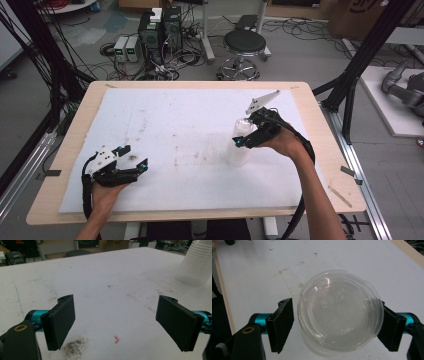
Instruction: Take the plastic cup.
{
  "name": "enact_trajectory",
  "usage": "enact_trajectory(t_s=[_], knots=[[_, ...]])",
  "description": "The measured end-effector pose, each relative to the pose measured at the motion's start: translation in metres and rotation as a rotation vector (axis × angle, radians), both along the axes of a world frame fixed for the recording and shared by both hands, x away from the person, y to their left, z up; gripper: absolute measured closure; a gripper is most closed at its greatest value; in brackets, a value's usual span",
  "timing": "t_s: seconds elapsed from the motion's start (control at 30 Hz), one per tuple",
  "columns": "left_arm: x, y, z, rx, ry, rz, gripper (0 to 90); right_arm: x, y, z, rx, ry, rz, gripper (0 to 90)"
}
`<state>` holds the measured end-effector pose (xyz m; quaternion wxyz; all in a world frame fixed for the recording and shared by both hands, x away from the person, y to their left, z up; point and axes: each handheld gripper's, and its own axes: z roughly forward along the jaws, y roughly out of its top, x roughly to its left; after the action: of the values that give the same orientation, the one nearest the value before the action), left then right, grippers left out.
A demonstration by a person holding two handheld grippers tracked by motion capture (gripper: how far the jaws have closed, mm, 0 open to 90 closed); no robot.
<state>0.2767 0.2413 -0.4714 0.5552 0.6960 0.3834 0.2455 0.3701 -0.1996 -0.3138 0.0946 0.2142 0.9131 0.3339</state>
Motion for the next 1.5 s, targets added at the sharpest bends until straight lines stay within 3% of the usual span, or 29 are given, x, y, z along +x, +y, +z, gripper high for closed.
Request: enact_trajectory(t_s=[0.33, 0.77, 1.3, 1.5], knots=[[0.0, 0.0, 0.0, -0.001, 0.0, -0.001, 15.9, 0.003, 0.002, -0.004, -0.005, -0.002, -0.001, 34.4], [0.0, 0.0, 0.0, 0.002, 0.002, 0.0, 15.9, 0.003, 0.002, -0.003, -0.007, 0.008, -0.005, 36.2], [0.001, 0.0, 0.0, 0.002, 0.007, -0.003, 15.9, 0.001, 0.005, 0.01, -0.02, 0.01, -0.011, 38.8], [0.001, 0.0, 0.0, 0.003, 0.008, -0.002, 15.9, -0.002, 0.005, 0.022, -0.001, -0.014, -0.011, 39.8]])
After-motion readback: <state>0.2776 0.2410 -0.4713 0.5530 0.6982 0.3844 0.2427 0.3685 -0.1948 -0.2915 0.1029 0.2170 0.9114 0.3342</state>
